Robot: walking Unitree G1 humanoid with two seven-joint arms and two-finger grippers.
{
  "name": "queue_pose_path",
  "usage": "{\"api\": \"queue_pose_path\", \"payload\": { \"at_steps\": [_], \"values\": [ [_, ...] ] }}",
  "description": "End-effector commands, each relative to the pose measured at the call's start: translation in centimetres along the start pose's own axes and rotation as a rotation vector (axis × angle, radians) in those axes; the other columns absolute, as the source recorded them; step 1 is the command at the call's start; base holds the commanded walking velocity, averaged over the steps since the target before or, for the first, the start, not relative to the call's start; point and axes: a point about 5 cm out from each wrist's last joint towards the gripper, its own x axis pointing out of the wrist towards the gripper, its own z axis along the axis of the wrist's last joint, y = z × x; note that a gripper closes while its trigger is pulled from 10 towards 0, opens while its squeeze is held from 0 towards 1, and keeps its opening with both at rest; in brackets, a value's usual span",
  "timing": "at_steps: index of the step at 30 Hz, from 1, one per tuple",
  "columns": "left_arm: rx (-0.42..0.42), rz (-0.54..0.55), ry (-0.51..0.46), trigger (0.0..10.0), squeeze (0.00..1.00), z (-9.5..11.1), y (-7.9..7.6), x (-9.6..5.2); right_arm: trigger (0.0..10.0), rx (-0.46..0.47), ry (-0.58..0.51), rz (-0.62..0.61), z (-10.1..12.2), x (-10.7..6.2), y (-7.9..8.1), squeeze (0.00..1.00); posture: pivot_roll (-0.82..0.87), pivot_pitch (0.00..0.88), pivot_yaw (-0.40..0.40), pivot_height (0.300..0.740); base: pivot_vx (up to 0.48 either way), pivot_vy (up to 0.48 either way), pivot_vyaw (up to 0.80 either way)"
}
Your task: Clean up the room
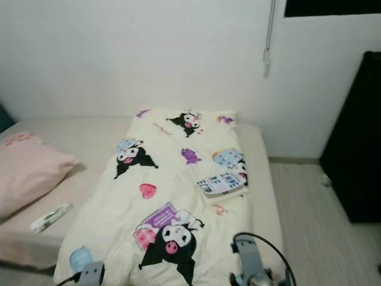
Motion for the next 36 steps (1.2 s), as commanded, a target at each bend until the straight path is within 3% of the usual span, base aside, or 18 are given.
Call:
{"api": "queue_pose_path", "payload": {
  "at_steps": [1, 8, 36],
  "values": [
    [-0.001, 0.009, 0.03, 10.0, 0.0, -0.8, 0.4, -0.2, 10.0, 0.001, -0.008, 0.014, 0.2, 0.1, 0.7, 0.0, -0.11, 0.0, -0.001, 0.711, 0.0, 0.0, 0.76],
    [-0.002, -0.006, 0.028, 10.0, 0.0, -0.7, 0.1, -0.1, 10.0, -0.001, -0.004, -0.05, 0.4, 0.0, -0.2, 0.0, -0.1, 0.0, -0.006, 0.711, 0.0, -0.226, 0.22],
    [-0.001, -0.015, 0.042, 10.0, 0.0, -1.3, -0.1, -0.2, 10.0, -0.024, 0.02, -0.047, -0.5, 0.0, -0.1, 0.0, -0.11, 0.0, -0.013, 0.711, 0.0, -0.48, 0.0]
  ]
}}
